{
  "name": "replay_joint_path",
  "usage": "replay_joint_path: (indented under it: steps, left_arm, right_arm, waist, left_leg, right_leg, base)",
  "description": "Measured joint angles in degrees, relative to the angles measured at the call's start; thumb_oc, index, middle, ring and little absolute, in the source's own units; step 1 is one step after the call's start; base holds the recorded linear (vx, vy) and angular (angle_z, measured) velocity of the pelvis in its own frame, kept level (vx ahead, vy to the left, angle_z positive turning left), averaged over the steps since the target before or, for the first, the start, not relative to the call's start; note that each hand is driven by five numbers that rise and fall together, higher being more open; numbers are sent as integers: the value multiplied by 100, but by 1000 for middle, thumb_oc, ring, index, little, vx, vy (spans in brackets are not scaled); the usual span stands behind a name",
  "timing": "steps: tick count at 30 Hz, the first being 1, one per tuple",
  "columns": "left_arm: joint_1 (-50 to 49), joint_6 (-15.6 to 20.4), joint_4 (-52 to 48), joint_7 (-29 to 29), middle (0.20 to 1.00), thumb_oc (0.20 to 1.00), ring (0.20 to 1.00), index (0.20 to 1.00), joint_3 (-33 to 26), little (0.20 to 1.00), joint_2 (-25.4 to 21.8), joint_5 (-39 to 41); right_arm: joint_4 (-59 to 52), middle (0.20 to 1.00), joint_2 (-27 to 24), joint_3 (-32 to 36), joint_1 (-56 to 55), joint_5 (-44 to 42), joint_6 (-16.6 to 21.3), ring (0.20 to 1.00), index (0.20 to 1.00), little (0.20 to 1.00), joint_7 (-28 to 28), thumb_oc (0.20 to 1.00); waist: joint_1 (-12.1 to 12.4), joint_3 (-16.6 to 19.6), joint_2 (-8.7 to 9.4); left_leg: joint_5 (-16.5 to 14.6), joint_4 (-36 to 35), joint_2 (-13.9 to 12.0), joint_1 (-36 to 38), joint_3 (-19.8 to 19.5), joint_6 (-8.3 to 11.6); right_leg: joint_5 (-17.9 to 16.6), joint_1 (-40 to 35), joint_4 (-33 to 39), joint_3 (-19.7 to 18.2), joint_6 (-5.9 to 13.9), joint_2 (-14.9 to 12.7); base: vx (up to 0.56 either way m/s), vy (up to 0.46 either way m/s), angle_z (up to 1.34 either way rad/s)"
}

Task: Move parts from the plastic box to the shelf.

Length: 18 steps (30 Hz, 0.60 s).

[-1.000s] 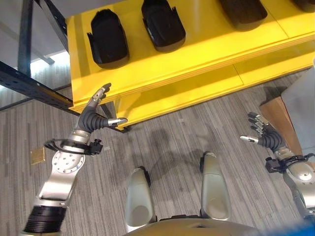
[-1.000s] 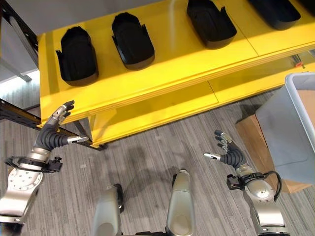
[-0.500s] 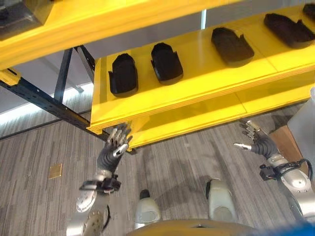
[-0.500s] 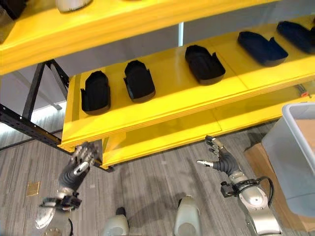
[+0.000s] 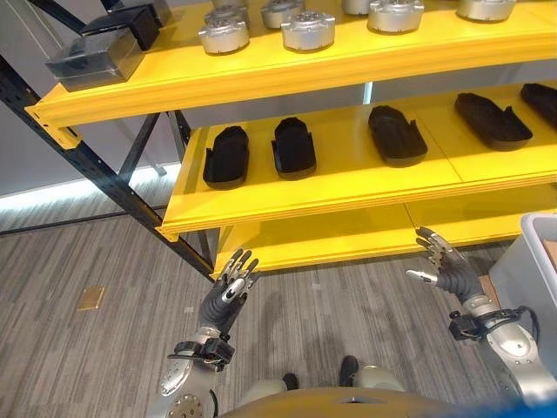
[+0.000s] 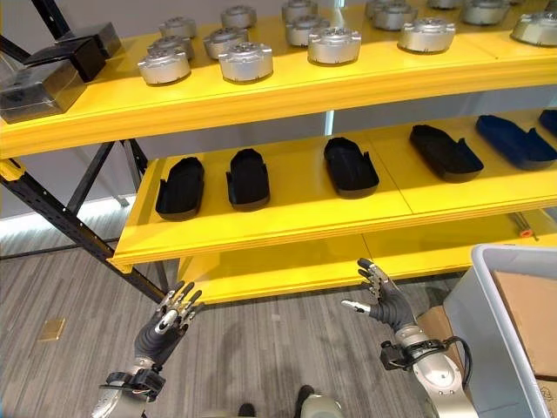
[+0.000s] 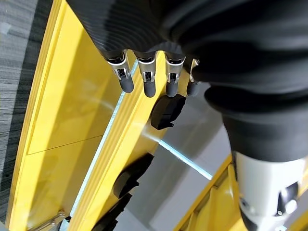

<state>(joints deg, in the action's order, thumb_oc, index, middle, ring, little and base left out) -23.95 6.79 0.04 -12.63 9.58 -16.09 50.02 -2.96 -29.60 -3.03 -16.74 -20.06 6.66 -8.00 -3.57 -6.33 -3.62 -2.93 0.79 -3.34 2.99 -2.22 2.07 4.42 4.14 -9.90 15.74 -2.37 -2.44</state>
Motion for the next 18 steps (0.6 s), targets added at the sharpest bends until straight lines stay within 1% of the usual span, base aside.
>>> replay_joint_path:
  steps: [1,2,3,5,8,10,11,12,14,18]
  left_arm:
    - [-3,0,27,3,1000,1000,1000,1000,-6,1000,-7,0]
    - [40,16,87,13,1000,1000,1000,1000,-2,1000,-28,-21]
    - [44,17,141,18,1000,1000,1000,1000,-3,1000,-29,-50]
    - [80,18,217,69,1000,1000,1000,1000,-4,1000,-40,-201]
    - [229,26,296,236,1000,1000,1000,1000,1,1000,-45,-355]
    - [304,35,342,318,1000,1000,1000,1000,-2,1000,-42,-427]
    - [319,38,373,410,1000,1000,1000,1000,-10,1000,-52,-458]
    - [342,38,406,429,1000,1000,1000,1000,-3,1000,-49,-465]
    - [434,39,469,450,1000,1000,1000,1000,4,1000,-31,-669]
    - [548,46,469,565,1000,1000,1000,1000,-1,1000,-12,-853]
  right_arm:
    - [9,1000,-24,4,9,0,0,1000,1000,1000,5,1000]
    - [66,1000,37,-15,25,-37,-2,1000,1000,1000,31,1000]
    - [111,1000,40,-57,62,-107,-2,1000,1000,1000,37,1000]
    - [232,1000,49,-209,173,-125,-12,1000,1000,1000,51,1000]
    - [363,1000,264,-494,355,-125,-62,1000,1000,1000,120,1000]
    - [417,1000,303,-583,376,-125,-81,1000,1000,1000,134,1000]
    - [449,1000,387,-645,410,-126,-84,1000,1000,1000,162,1000]
    - [500,1000,415,-699,460,-126,-91,1000,1000,1000,166,1000]
    - [528,1000,422,-731,504,-129,-138,1000,1000,1000,204,1000]
    - [558,1000,412,-733,548,-138,-179,1000,1000,1000,230,1000]
  waist:
    - [-4,28,-70]
    - [9,72,-46]
    - [5,107,-63]
    - [12,159,-38]
    - [10,303,49]
    - [55,351,117]
    - [88,408,186]
    - [92,418,202]
    - [78,434,205]
    - [70,459,139]
  left_leg:
    - [100,25,-39,-24,26,83]
    - [93,42,35,-3,70,39]
    - [93,26,65,-3,100,35]
    - [86,14,179,-23,154,-65]
    - [176,-91,335,-108,189,-219]
    - [207,-141,359,-93,256,-273]
    - [236,-176,367,-49,356,-299]
    - [236,-183,367,-11,387,-299]
    - [223,-237,358,109,452,-308]
    - [193,-274,346,215,477,-336]
  right_leg:
    - [10,1,-29,0,-16,2]
    - [0,-25,-4,-16,27,-82]
    - [-12,-17,-15,-19,56,-118]
    - [-48,70,-29,-102,139,-227]
    - [-141,203,-31,-162,285,-383]
    - [-156,223,-22,-254,306,-393]
    - [-172,247,5,-312,328,-396]
    - [-189,203,36,-320,352,-396]
    - [-237,98,169,-354,376,-364]
    - [-284,-69,335,-374,399,-321]
  base:
    - [28,122,-1]
    - [7,55,-2]
    - [1,67,-3]
    - [-3,83,-5]
    - [20,54,-2]
    - [28,33,-14]
    - [48,29,-22]
    - [51,15,-22]
    - [46,5,-14]
    - [40,-13,-6]
